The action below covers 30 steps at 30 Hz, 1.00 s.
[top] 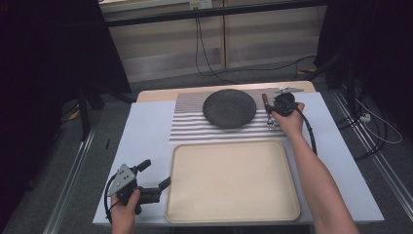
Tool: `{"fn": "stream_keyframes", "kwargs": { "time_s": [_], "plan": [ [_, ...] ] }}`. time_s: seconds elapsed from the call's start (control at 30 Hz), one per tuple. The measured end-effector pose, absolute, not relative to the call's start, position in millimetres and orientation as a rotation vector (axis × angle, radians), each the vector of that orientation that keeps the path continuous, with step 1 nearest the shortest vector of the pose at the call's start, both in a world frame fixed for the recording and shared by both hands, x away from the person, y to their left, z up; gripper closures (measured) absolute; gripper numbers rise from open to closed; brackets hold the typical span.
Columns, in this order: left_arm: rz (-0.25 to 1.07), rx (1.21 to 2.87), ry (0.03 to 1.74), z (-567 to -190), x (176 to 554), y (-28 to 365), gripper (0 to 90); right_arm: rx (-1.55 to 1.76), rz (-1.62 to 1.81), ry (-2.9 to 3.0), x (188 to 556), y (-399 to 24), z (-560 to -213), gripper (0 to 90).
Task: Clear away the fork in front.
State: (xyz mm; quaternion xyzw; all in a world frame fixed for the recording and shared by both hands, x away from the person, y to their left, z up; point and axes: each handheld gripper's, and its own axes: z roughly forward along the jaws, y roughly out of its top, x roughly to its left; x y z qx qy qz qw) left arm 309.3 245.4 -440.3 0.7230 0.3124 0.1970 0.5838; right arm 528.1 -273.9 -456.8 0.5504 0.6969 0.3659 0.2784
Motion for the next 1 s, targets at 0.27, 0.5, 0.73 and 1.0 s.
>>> {"fn": "stream_keyframes", "kwargs": {
  "time_s": [0.27,0.5,0.73,1.0],
  "plan": [
    [0.456,1.689,0.734,-441.1,308.7,244.7,2.5,1.52,0.953,1.906,540.2,-265.9,-464.0,64.8],
    [0.471,1.689,0.729,-439.5,307.9,246.5,2.5,1.569,0.928,1.888,547.0,-264.4,-468.4,71.8],
    [0.473,1.681,0.74,-439.7,307.8,248.5,2.5,1.609,0.893,1.895,547.7,-263.9,-466.5,77.1],
    [0.474,1.678,0.731,-438.4,306.5,246.8,2.5,1.635,0.891,1.984,526.9,-271.9,-459.6,78.0]
  ]
}}
